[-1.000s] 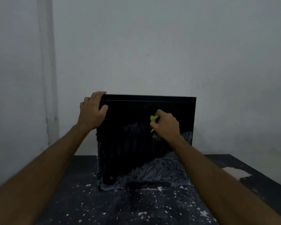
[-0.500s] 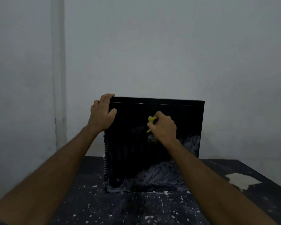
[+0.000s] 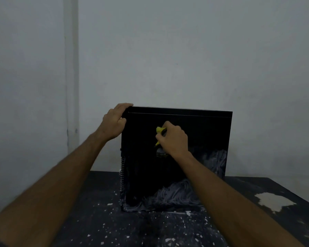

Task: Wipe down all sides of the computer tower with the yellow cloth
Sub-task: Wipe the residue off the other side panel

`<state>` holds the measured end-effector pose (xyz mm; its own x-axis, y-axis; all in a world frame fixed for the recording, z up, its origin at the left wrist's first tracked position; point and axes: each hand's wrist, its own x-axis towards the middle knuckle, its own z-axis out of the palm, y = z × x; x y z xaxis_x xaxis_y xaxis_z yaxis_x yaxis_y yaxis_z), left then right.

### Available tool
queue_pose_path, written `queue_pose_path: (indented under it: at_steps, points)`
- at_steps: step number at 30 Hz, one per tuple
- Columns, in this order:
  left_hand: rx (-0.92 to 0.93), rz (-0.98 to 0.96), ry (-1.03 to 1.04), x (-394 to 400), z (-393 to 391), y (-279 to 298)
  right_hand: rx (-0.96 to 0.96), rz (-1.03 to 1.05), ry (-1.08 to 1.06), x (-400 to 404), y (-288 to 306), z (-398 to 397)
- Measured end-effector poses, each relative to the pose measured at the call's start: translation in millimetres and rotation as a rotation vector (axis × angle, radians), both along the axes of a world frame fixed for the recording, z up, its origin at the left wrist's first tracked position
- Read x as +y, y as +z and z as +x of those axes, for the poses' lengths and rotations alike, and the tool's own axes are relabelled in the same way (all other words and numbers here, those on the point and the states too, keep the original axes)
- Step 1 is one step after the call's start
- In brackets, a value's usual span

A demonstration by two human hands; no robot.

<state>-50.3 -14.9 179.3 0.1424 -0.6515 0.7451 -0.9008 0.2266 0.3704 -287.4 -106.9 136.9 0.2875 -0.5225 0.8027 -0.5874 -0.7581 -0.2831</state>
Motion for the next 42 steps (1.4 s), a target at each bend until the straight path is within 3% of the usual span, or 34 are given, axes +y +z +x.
queue_pose_path:
  at_steps: [4, 8, 12, 16, 20, 24, 28, 32, 34, 36, 39, 42]
  points:
    - [-0.013, 0.014, -0.023, 2, 3, 3, 0.284, 0.018, 0.114, 6, -4, 7]
    - [-0.018, 0.005, -0.03, 0, 6, 0, 0.063, -0.054, 0.017, 8, -2, 13]
    - [-0.009, 0.022, -0.016, 4, 6, 2, 0.362, -0.025, 0.106, 14, -6, 18]
    - [0.084, -0.042, 0.01, 16, 6, 0, 0.148, -0.108, 0.019, 11, -1, 22]
    - [0.118, -0.166, 0.017, 26, 4, -9, 0.423, -0.065, 0.084, 20, 4, 32]
    - [0.174, -0.207, -0.012, 37, 4, -23, 0.237, -0.149, 0.008, 27, 6, 51]
    - [0.225, -0.046, -0.019, 42, 7, -47, 0.528, -0.128, 0.036, 36, 6, 69]
    - [0.246, -0.102, 0.032, 48, 6, -71, 0.315, -0.219, -0.017, 39, 5, 83]
    - [0.294, -0.08, 0.04, 47, 2, -80, 0.429, -0.252, 0.031, 42, -2, 91]
    - [0.328, 0.0, 0.084, 44, 0, -87, 0.503, -0.142, 0.105, 42, -2, 93]
    - [0.368, 0.09, 0.082, 40, -10, -90, 0.33, 0.101, 0.305, 39, 0, 92]
    - [0.49, 0.057, 0.038, 35, -20, -81, 0.287, 0.363, 0.573, 43, 2, 91]
